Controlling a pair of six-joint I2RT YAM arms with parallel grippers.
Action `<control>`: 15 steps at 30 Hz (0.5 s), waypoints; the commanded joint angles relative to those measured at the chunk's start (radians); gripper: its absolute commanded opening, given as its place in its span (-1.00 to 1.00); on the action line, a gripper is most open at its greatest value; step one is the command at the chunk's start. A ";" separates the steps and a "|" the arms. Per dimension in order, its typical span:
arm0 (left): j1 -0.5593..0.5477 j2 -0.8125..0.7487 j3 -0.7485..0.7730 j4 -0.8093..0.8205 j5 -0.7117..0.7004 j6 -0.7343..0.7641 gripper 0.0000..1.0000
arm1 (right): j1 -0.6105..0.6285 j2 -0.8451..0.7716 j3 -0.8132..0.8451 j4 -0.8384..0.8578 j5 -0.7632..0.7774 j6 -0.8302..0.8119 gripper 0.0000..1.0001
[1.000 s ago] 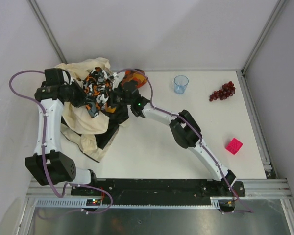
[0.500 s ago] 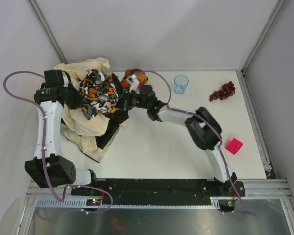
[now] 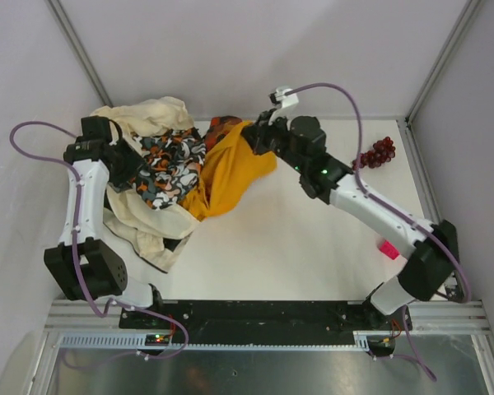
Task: Pick out a specific cloth from the pile
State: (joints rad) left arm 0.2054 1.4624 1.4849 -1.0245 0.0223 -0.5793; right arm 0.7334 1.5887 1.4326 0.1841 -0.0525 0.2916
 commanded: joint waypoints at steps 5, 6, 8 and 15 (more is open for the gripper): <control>0.007 0.003 -0.013 0.007 -0.036 -0.030 0.97 | 0.046 -0.230 0.181 -0.246 0.324 -0.319 -1.00; 0.007 0.000 -0.018 0.007 -0.040 -0.033 0.98 | 0.053 -0.247 0.203 -0.262 0.354 -0.349 -1.00; 0.008 -0.010 -0.027 0.007 -0.045 -0.037 0.99 | 0.055 -0.267 0.286 -0.307 0.396 -0.391 -1.00; -0.021 -0.078 -0.033 0.003 -0.092 -0.058 0.99 | 0.067 -0.269 0.581 -0.479 0.328 -0.432 -1.00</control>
State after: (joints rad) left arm 0.2039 1.4609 1.4467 -1.0275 -0.0071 -0.6067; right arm 0.7879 1.3613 1.8637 -0.2134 0.2920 -0.0830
